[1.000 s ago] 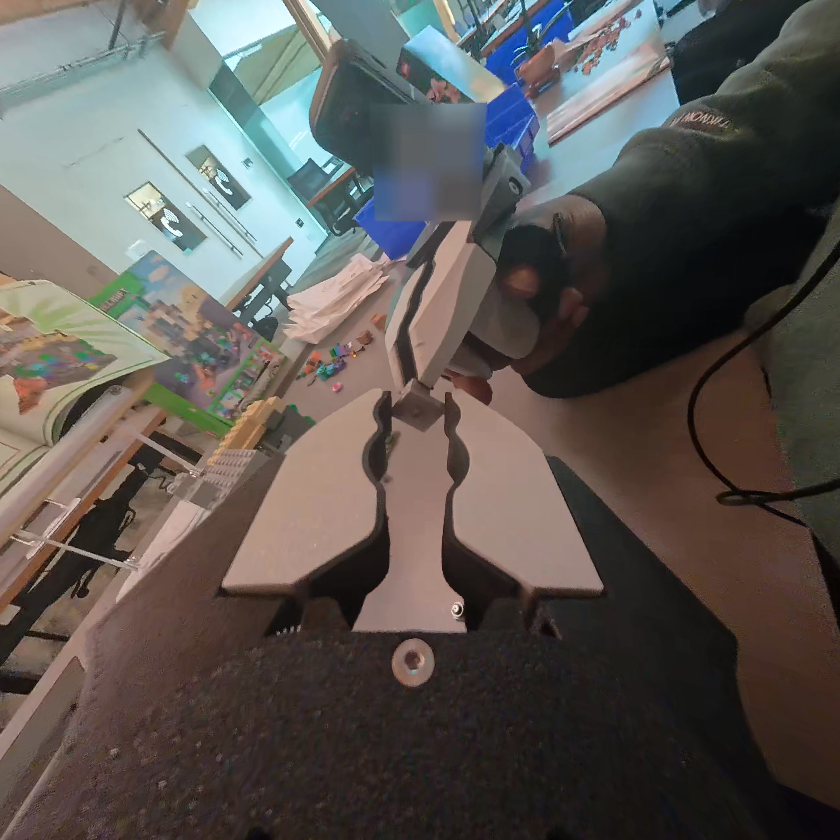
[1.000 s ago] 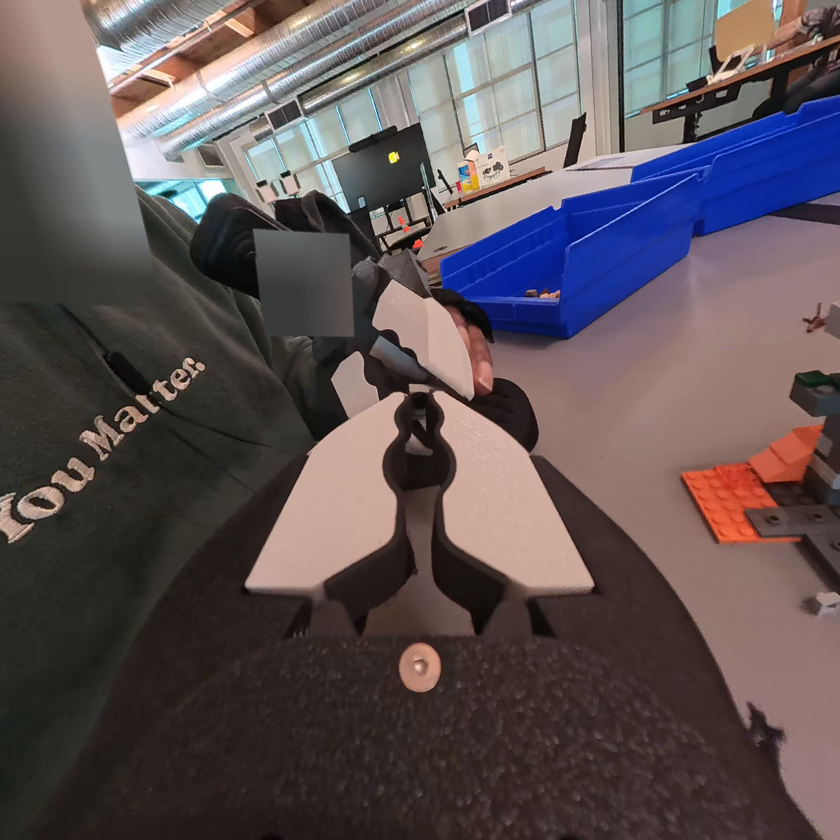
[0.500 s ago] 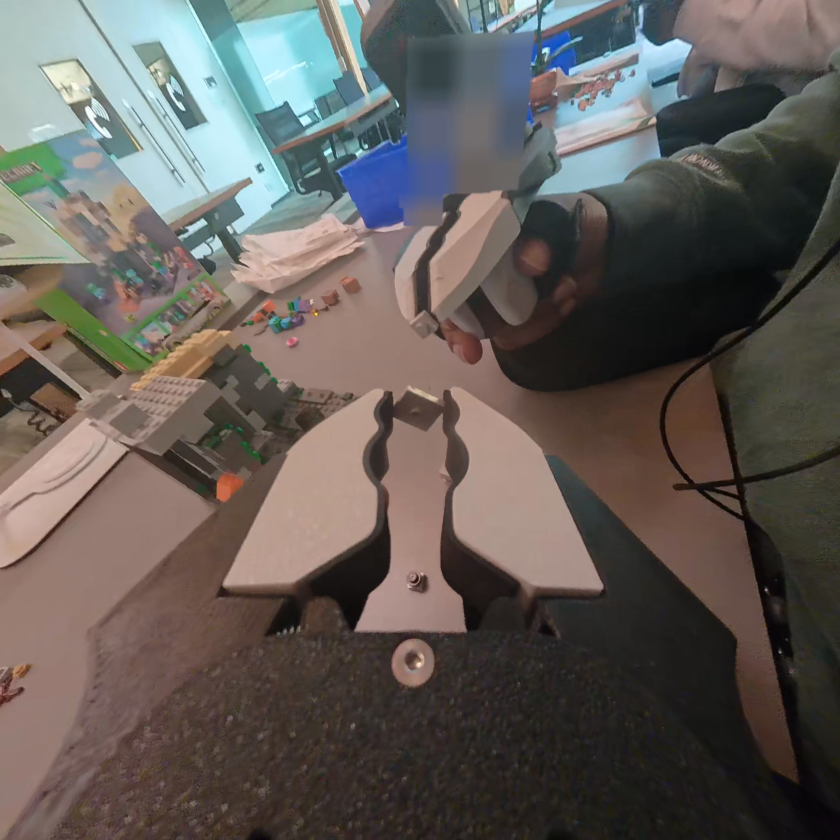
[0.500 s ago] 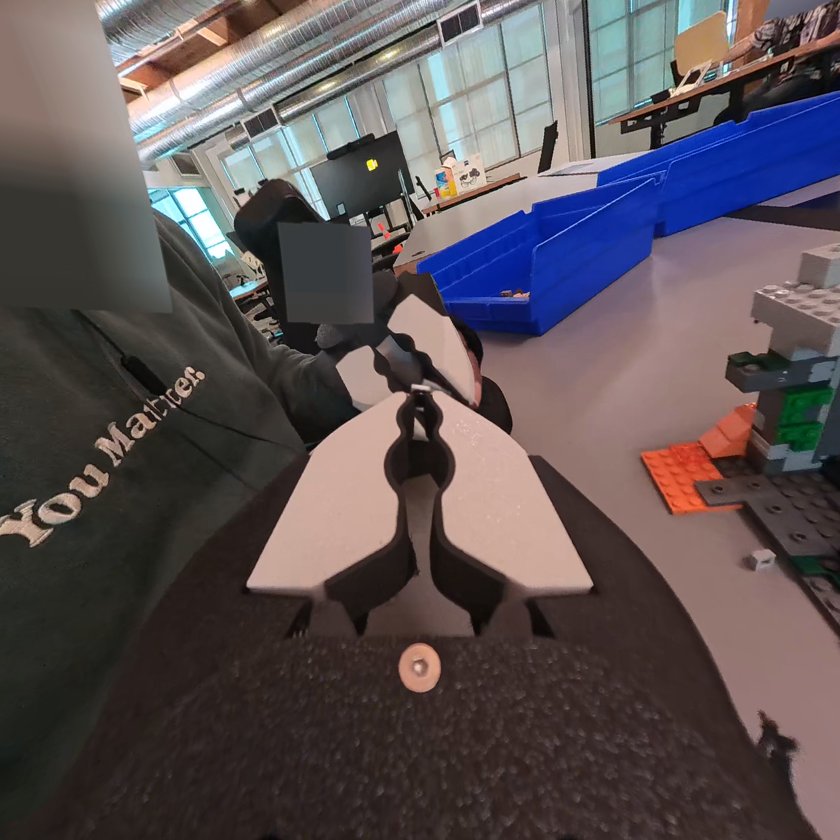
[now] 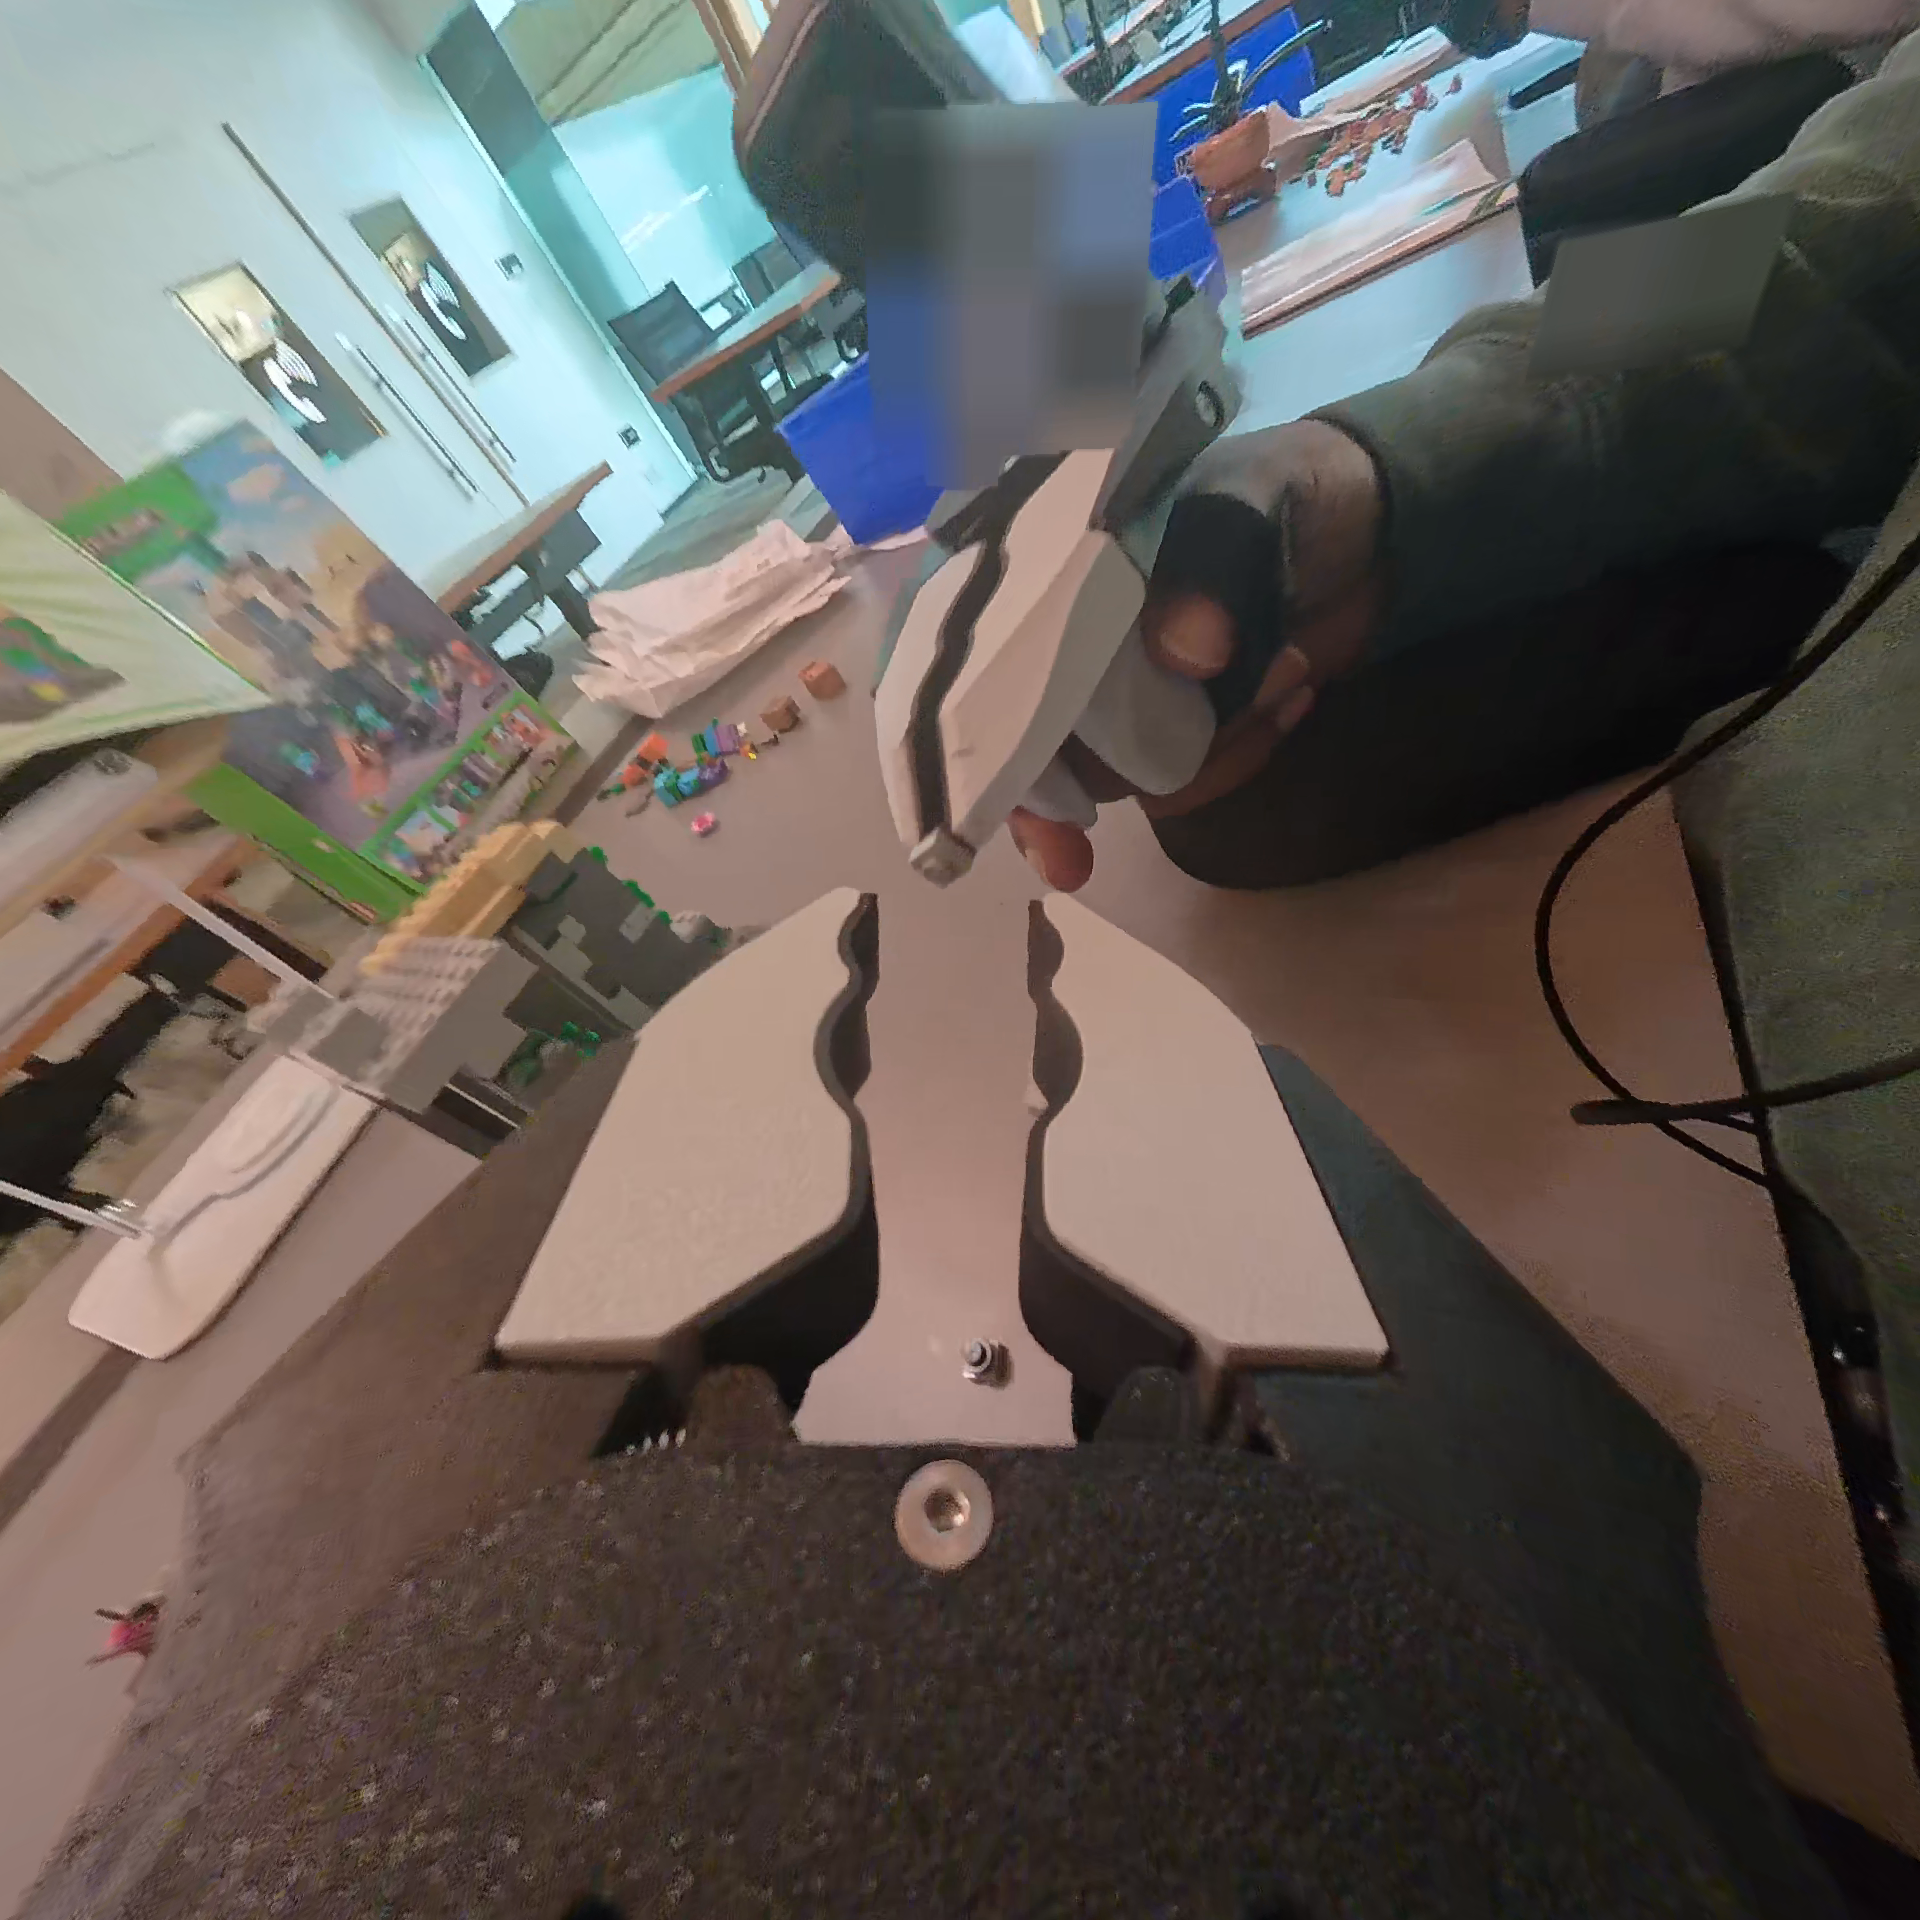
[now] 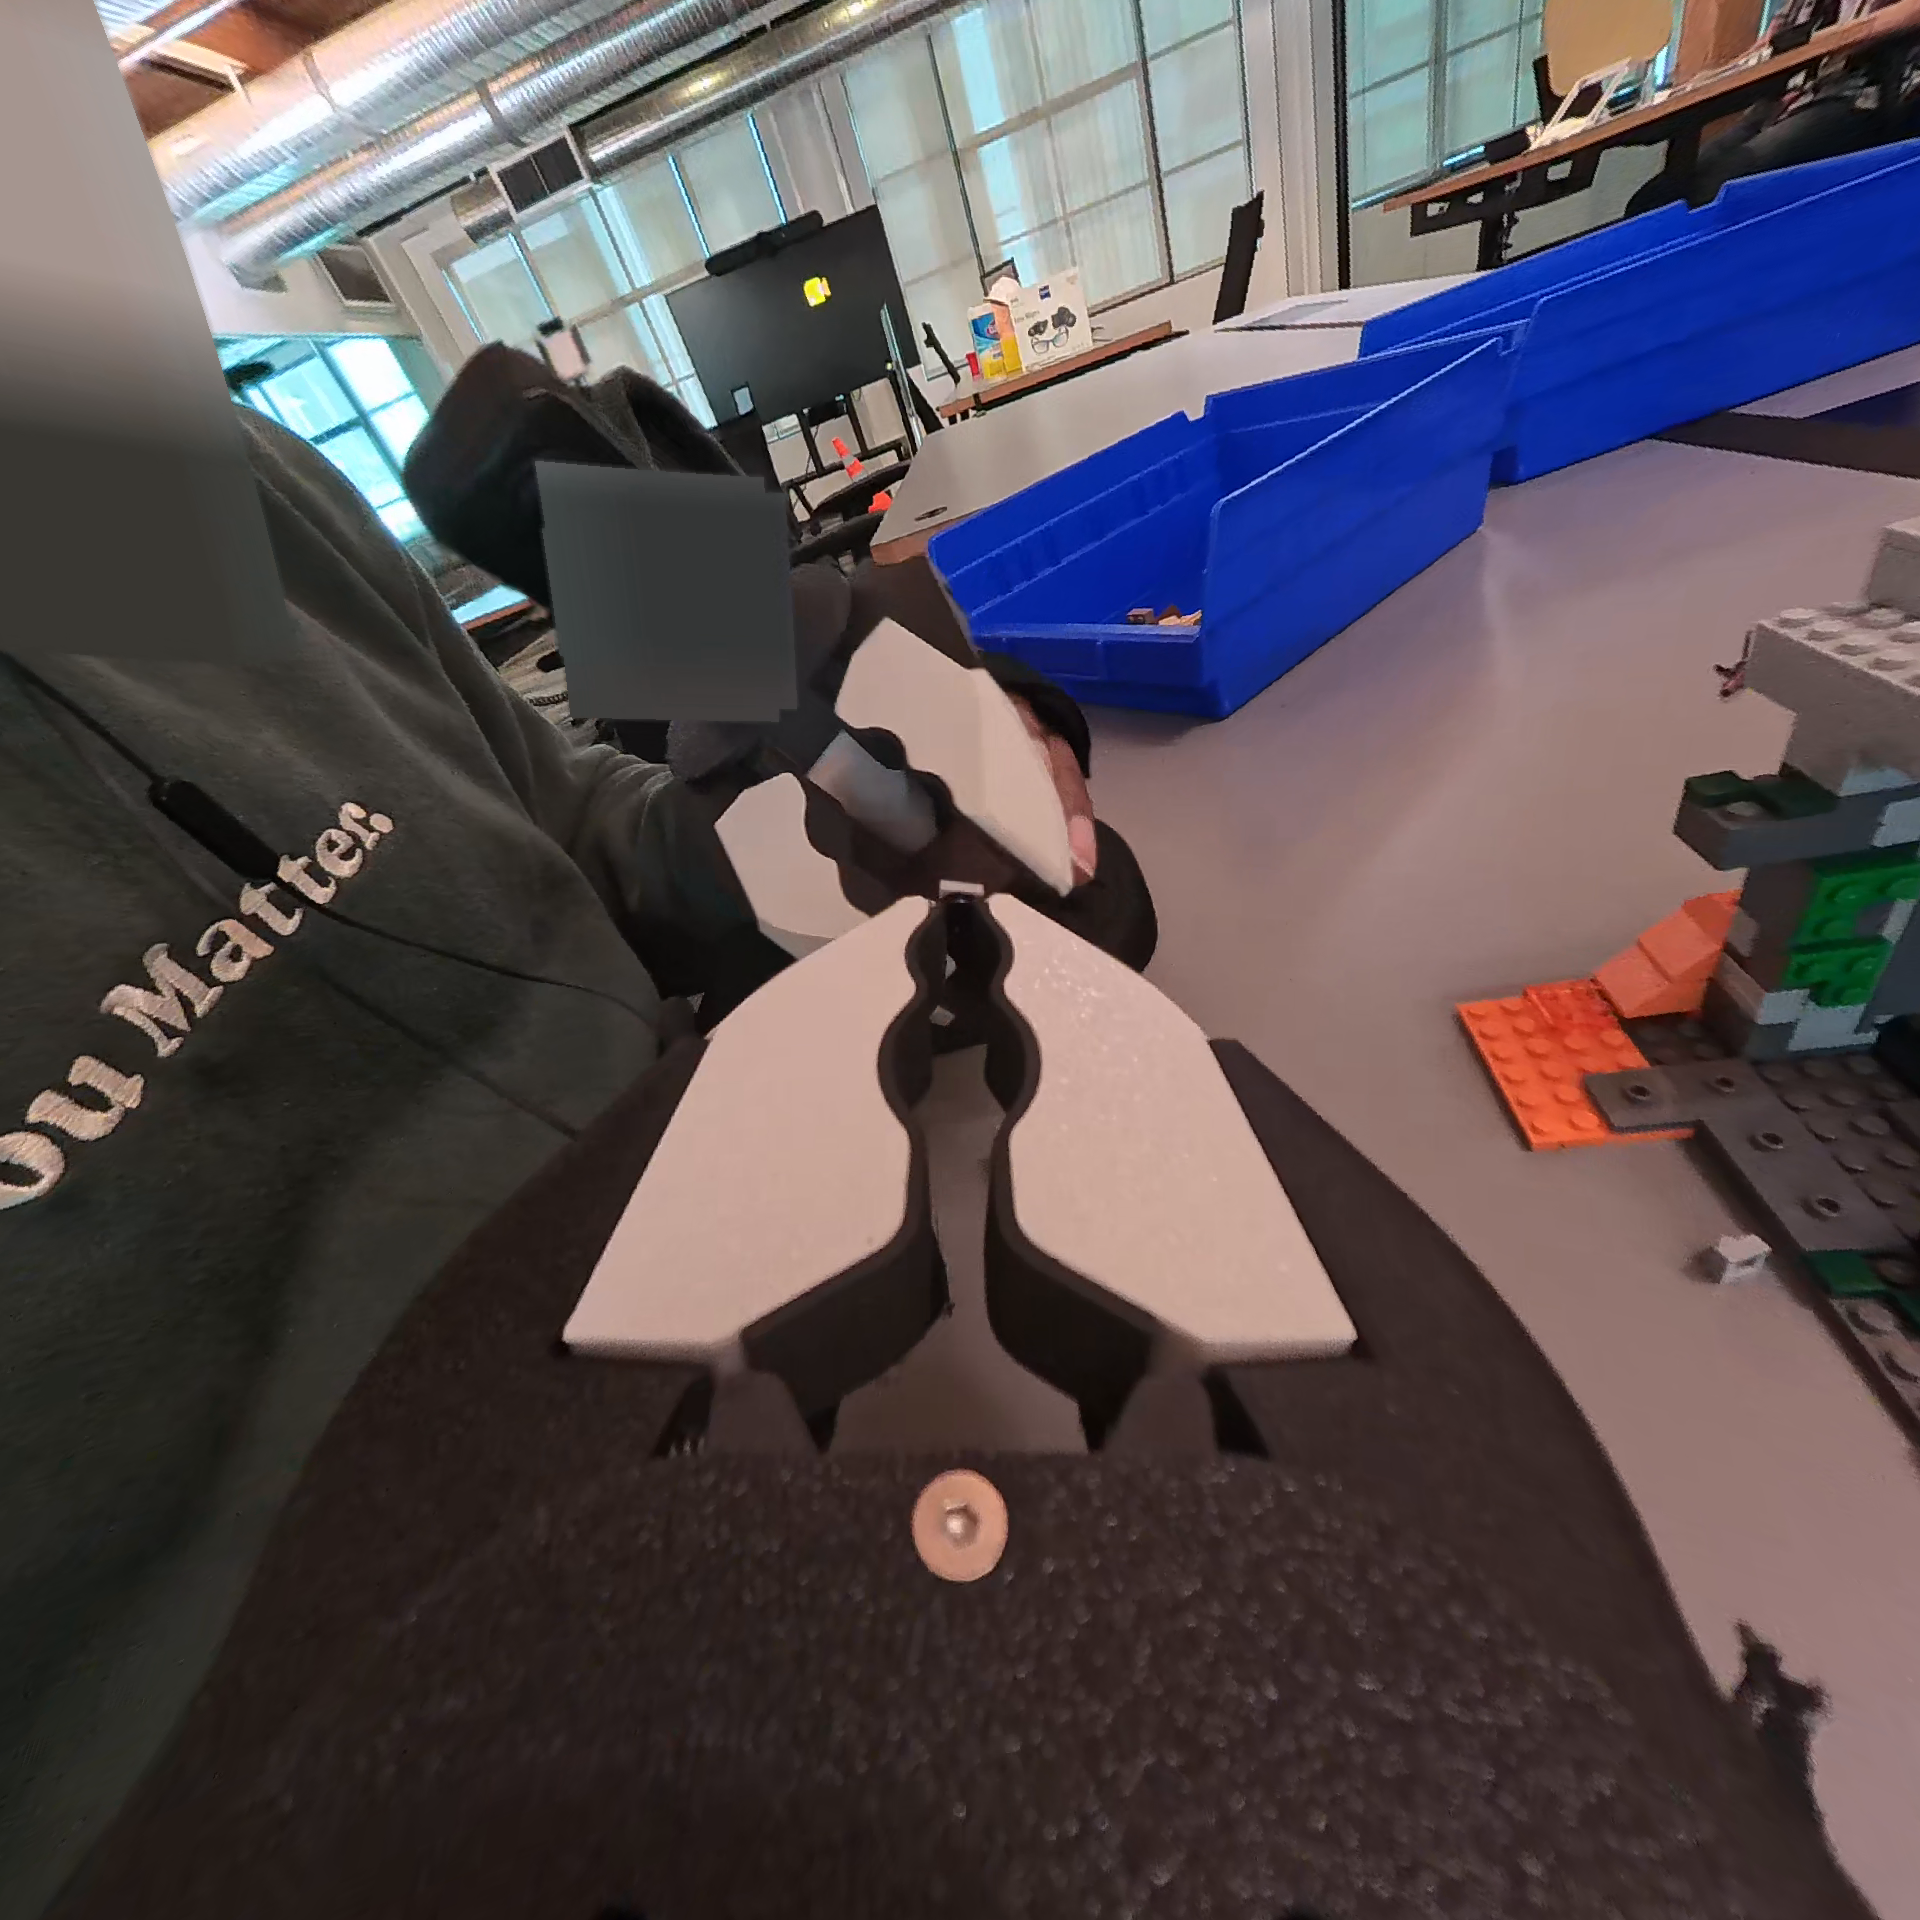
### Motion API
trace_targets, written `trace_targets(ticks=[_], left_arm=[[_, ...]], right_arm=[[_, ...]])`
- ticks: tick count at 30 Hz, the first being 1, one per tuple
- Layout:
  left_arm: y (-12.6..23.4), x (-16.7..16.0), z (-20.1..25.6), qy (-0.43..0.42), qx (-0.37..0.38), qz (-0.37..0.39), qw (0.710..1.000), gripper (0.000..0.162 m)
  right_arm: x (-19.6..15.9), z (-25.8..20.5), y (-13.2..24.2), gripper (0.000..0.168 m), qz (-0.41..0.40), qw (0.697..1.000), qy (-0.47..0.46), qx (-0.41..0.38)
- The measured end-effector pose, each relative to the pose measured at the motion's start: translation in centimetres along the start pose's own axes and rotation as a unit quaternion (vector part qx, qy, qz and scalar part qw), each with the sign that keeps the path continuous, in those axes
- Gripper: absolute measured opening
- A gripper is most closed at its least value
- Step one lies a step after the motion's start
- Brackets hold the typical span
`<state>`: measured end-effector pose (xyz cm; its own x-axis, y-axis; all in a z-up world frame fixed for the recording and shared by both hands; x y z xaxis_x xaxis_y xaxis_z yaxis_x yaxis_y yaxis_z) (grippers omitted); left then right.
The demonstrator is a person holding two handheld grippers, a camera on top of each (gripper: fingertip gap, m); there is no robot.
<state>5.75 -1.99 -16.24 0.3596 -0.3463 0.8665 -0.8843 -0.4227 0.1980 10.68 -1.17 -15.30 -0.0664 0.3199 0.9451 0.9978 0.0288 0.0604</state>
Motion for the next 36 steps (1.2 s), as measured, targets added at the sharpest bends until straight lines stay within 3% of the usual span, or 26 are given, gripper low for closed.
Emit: trace_targets(ticks=[8,21,27,29,36], left_arm=[[0.0,1.1,0.0,-0.110,0.056,-0.003,0.992,0.009],[1.3,0.3,-1.0,-0.053,0.048,-0.021,0.997,0.008],[0.9,0.6,-0.9,-0.094,0.068,-0.025,0.993,0.007],[0.8,0.6,-1.0,-0.109,0.076,-0.028,0.991,0.007],[0.3,1.2,-0.8,-0.167,0.099,-0.032,0.981,0.007]], right_arm=[[0.1,-0.6,-0.3,0.004,-0.006,1.000,-0.018,0.021],[0.7,-0.4,1.2,0.000,0.027,0.999,-0.033,0.028],[0.2,-0.6,-0.7,0.000,-0.007,0.998,-0.050,0.026],[0.5,-0.3,-0.8,0.015,0.005,0.998,-0.066,0.020],[0.7,-0.1,-0.9,0.012,0.012,0.996,-0.086,0.018]])
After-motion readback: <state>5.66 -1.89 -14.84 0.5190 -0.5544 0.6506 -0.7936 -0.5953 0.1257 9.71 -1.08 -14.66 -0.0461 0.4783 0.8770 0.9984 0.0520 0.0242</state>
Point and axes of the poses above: each gripper's, where its closed fingertips meet, y back along the fingers, x out of its top, z = x × y across the jaws, the point moved 3 cm from there along y, back along the fingers, and after that the axes turned 1 degree about -y, right-handed, at the moved point
